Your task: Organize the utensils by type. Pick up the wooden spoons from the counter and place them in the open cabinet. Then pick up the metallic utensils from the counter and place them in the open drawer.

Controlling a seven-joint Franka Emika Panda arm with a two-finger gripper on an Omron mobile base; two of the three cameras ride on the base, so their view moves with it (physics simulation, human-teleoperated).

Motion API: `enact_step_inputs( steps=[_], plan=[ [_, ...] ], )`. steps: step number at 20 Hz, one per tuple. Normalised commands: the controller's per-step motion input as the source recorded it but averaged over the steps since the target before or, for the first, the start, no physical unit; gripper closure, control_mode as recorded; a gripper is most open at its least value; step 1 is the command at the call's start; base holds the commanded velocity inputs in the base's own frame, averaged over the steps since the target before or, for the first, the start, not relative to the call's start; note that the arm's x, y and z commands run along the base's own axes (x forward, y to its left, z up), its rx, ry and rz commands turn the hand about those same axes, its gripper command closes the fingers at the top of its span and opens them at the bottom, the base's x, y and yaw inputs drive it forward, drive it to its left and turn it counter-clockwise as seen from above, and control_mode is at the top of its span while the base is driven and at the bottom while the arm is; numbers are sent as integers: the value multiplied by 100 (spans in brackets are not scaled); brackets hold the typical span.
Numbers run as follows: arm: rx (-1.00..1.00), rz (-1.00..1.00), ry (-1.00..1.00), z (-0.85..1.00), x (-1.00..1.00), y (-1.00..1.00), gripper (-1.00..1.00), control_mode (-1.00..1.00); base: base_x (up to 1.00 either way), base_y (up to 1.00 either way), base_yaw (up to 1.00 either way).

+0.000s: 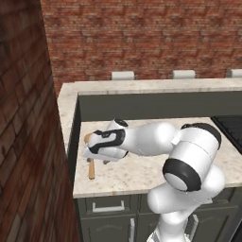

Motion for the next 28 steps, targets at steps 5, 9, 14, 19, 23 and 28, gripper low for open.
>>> enact_step_inputs(
  steps=[5, 9, 14, 19, 23, 28],
  plan=[
    [0, -1, 0, -22, 14, 11, -100, -100, 0, 0, 0],
    [0, -1, 0, -27, 9, 13, -100, -100, 0, 0, 0],
    [0, -1, 0, -27, 7, 10, -100, -100, 0, 0, 0],
    [0, -1, 0, -28, 9, 10, -100, -100, 0, 0, 0],
    [0, -1, 0, -28, 8, 10, -100, -100, 0, 0, 0],
    [0, -1, 0, -34, 4, 11, 100, -100, 0, 0, 0]
  ],
)
